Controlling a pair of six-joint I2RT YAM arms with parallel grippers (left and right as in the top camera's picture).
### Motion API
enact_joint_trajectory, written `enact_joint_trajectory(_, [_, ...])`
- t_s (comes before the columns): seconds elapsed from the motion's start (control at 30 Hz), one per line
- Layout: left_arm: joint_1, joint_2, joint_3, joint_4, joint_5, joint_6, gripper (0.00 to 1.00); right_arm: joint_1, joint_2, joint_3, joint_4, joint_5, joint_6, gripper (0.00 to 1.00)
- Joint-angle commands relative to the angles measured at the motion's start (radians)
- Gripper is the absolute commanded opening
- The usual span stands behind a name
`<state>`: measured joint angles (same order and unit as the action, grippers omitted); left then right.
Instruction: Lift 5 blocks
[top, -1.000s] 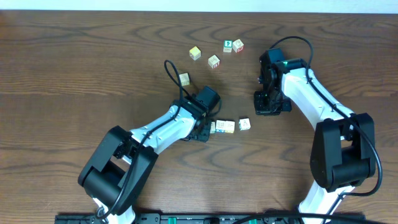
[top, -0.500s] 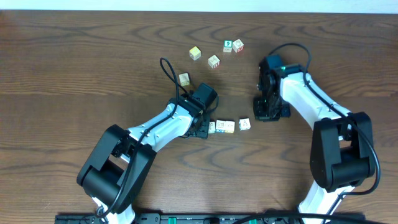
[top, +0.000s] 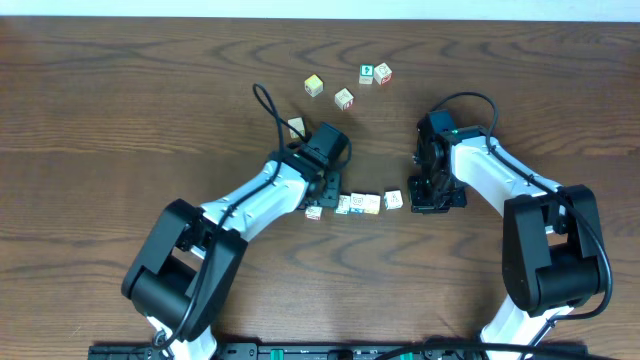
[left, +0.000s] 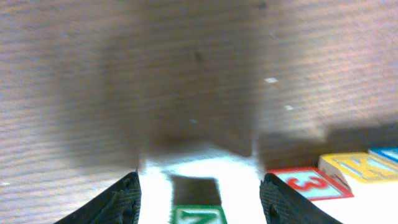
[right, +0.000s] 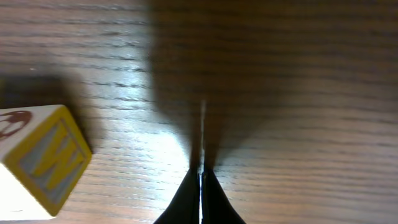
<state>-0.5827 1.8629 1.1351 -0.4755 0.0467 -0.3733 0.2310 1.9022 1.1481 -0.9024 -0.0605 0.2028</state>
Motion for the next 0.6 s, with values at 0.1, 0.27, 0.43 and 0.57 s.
enact_joint_trajectory(0.1, [0.103,0.005,0.026,-0.019,-0.006,-0.005,0.62,0.006,0.03,-0.032,0.07,-0.113,-0.078,0.01])
enact_joint_trajectory(0.27, [0.165,-0.025,0.026,-0.087,-0.005,-0.005,0.46,0.006,0.03,-0.032,0.104,-0.16,-0.127,0.01])
enact_joint_trajectory(0.43, [0.18,-0.034,0.025,-0.184,-0.006,-0.005,0.44,0.016,0.03,-0.032,0.106,-0.174,-0.144,0.01])
enact_joint_trajectory(0.57, [0.174,-0.034,0.014,-0.231,-0.006,-0.005,0.43,0.037,0.03,-0.032,0.103,-0.196,-0.167,0.01])
